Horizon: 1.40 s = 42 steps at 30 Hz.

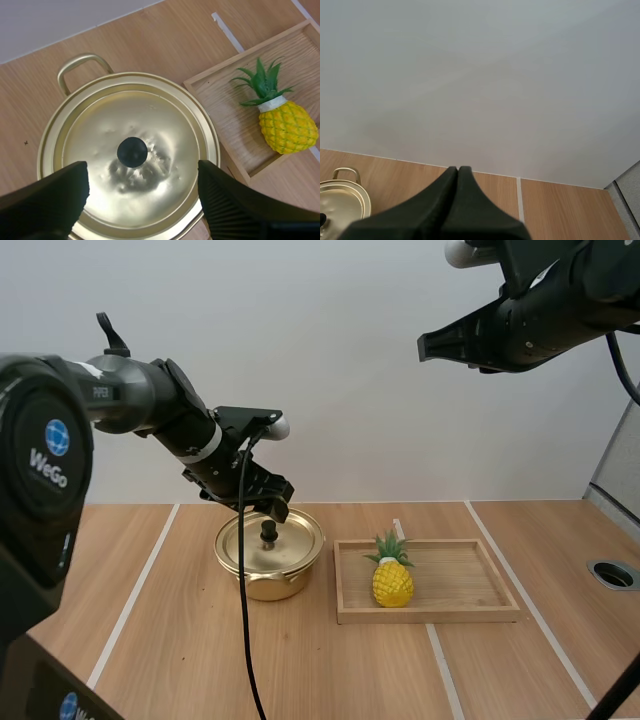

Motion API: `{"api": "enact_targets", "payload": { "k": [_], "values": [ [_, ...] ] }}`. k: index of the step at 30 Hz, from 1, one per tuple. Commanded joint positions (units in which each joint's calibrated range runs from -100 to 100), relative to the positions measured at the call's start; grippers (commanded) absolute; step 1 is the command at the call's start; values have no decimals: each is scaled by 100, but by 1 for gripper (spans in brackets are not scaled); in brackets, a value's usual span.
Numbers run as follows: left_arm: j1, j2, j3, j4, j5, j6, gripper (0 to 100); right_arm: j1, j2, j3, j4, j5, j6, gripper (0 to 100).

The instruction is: Open the pot, put the pineapple inside, and close it

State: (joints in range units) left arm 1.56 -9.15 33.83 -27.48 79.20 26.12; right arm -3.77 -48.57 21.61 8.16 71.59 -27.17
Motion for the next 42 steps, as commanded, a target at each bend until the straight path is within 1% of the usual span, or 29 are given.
{"api": "enact_targets", "payload": {
  "k": [1, 9, 28, 42],
  "values": [
    [-19, 170, 15, -157, -44, 50, 100, -23, -35, 14, -27, -20, -45, 0],
    [-19, 550, 15, -493, -263, 289, 100, -23, -35, 14, -26, 37, -45, 0],
    [-25, 999, 15, -516, -1013, 507, 100, -23, -20, 14, -26, 106, -45, 0],
    [-25, 1001, 15, -564, -1052, 598, 100, -23, -20, 14, -26, 106, -45, 0]
  ]
}}
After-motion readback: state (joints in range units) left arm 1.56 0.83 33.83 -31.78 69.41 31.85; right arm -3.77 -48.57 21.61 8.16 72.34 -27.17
